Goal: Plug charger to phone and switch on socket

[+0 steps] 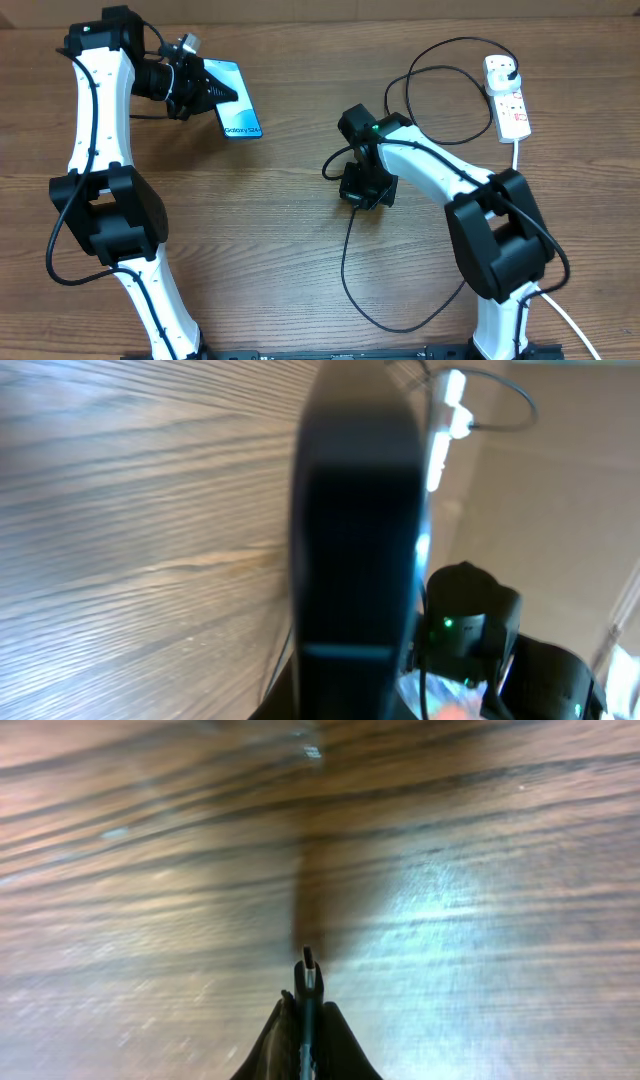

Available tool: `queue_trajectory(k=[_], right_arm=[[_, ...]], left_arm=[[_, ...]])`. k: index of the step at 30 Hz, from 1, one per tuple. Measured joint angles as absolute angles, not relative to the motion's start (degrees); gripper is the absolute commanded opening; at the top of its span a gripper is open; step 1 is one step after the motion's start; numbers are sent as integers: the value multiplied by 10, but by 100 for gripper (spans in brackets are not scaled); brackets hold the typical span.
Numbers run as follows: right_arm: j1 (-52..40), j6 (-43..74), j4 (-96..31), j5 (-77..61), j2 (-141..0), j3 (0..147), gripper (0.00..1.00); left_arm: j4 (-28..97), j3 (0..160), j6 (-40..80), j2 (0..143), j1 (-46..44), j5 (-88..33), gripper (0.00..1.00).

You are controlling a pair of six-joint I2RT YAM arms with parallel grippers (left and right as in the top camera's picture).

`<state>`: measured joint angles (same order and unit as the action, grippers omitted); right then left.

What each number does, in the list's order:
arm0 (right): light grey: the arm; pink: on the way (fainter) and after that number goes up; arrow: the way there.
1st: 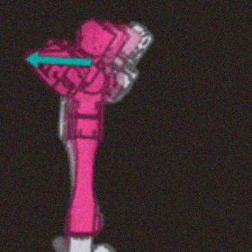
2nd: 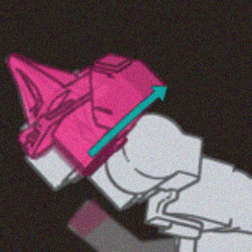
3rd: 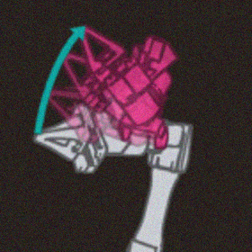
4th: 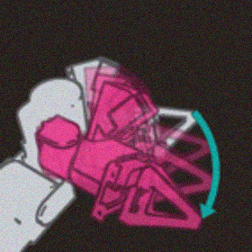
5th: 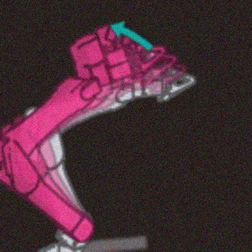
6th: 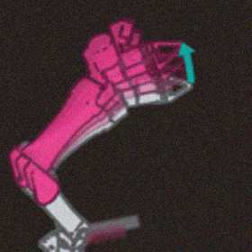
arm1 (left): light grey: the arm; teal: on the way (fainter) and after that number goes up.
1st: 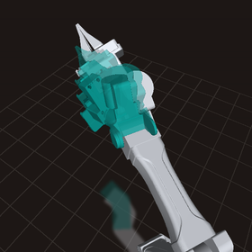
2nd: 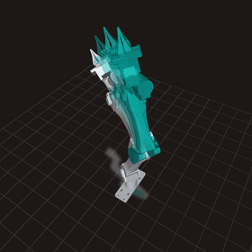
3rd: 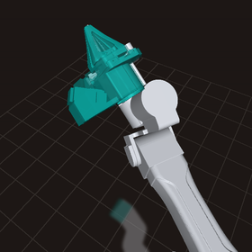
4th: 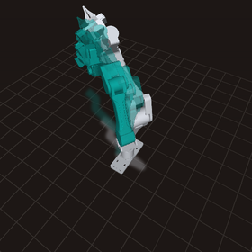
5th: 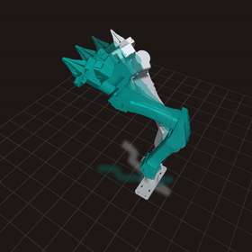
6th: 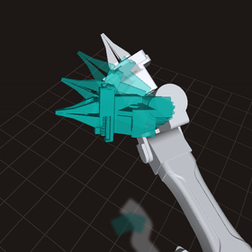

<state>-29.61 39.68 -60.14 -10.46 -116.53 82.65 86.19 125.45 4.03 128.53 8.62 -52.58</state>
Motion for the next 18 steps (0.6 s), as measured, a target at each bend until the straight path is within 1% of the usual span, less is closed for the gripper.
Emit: queue_trajectory(k=[10,18], right_arm=[[-294,355,-634,-147,-1039,835,4],[-273,298,-635,-234,-975,835,4]], left_arm=[[887,1254,-26,1285,61,-651,4],[901,1254,-57,1285,37,-739,4]])
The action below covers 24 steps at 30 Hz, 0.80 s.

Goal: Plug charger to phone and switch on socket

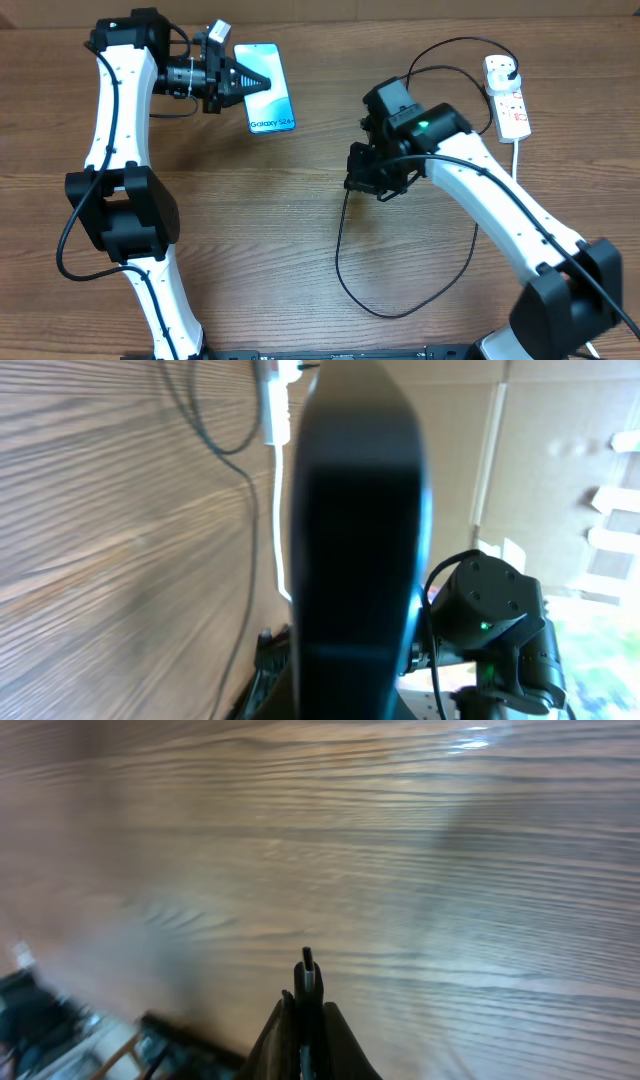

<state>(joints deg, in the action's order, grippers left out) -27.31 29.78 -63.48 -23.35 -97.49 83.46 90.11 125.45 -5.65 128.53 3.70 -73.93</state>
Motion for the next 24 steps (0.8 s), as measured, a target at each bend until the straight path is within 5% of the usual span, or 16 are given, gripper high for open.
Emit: queue_trajectory(k=[24], right_arm=[[-267,131,-631,-516,-930,835,4]], left_arm=[[917,1254,-80,1285,1,-801,4]])
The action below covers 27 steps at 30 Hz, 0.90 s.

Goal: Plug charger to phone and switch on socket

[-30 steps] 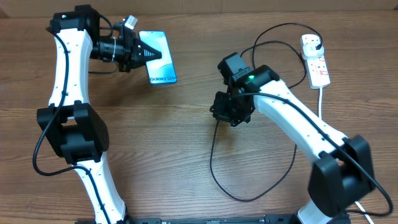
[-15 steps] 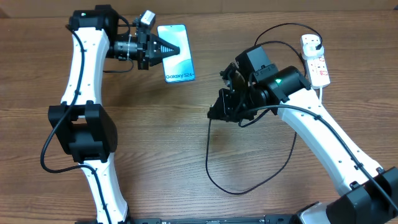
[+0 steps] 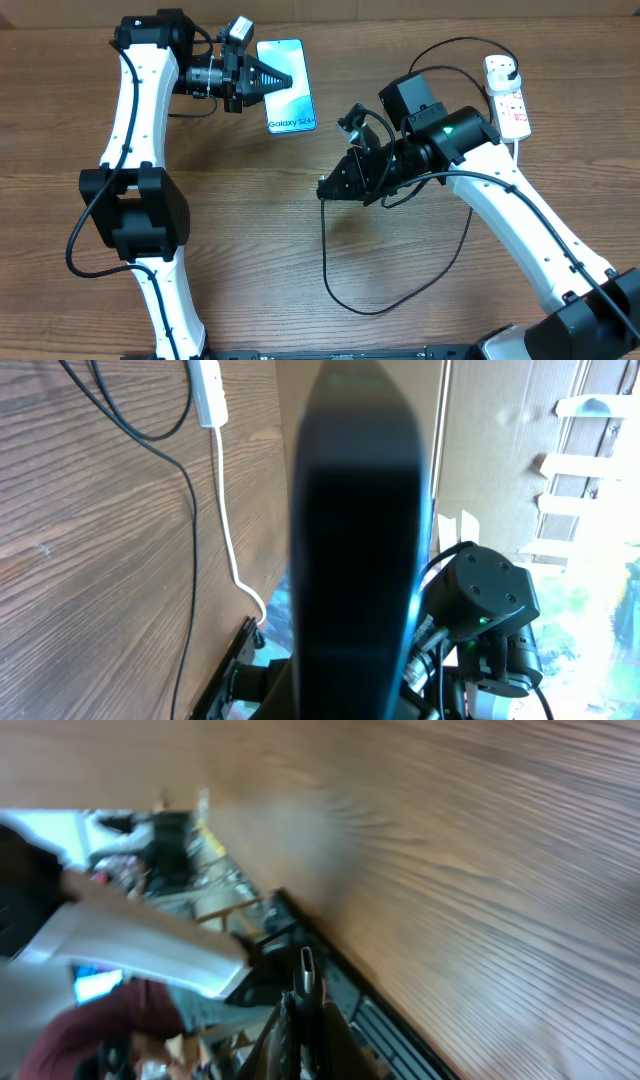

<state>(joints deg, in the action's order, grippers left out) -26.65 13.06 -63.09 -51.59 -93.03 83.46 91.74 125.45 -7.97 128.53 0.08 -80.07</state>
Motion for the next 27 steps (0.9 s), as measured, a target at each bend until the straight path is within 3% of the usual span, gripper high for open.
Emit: queue_trajectory(k=[13,27], right_arm=[[-267,91,-600,-577,-930,835,4],[-235,126,-578,-564,-934,835,4]], left_arm=[[965,1254,-109,1285,1,-760,4],[966,1254,-125,1285,-16,-770,4]])
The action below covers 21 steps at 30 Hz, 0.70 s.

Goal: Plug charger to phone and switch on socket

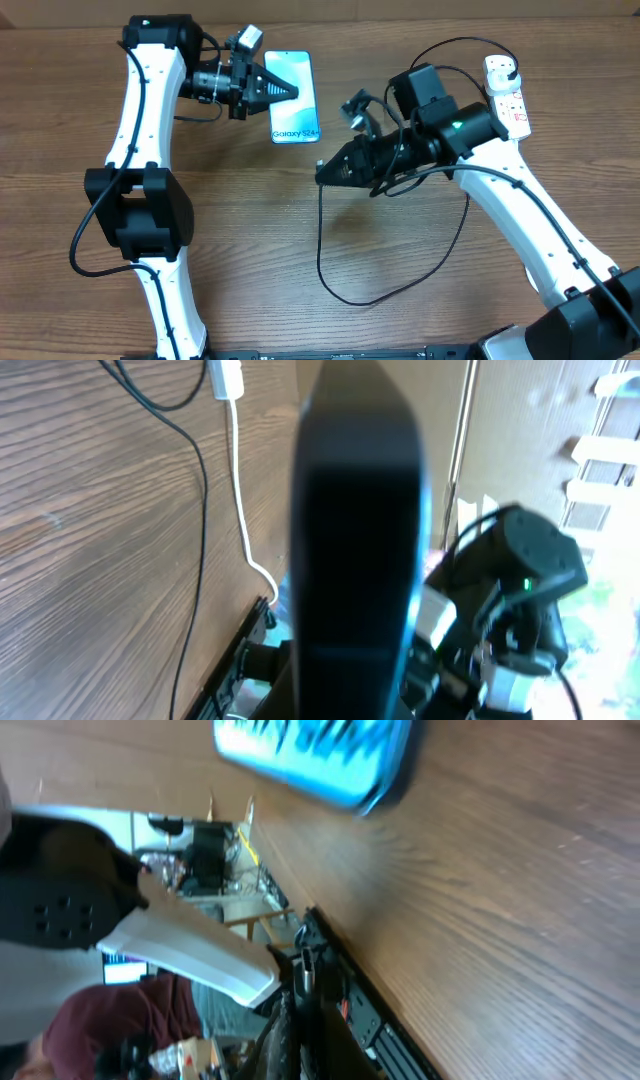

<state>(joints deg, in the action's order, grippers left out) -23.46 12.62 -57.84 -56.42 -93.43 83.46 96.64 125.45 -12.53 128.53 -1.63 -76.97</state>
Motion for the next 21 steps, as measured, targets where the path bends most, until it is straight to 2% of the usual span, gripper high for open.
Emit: queue_trajectory(k=[9,21], right_arm=[[-218,131,-577,-563,-960,835,4],[-223,73,-551,-681,-987,835,4]], left_arm=[[966,1254,-152,1285,-24,-767,4],[966,1254,-150,1285,-24,-760,4]])
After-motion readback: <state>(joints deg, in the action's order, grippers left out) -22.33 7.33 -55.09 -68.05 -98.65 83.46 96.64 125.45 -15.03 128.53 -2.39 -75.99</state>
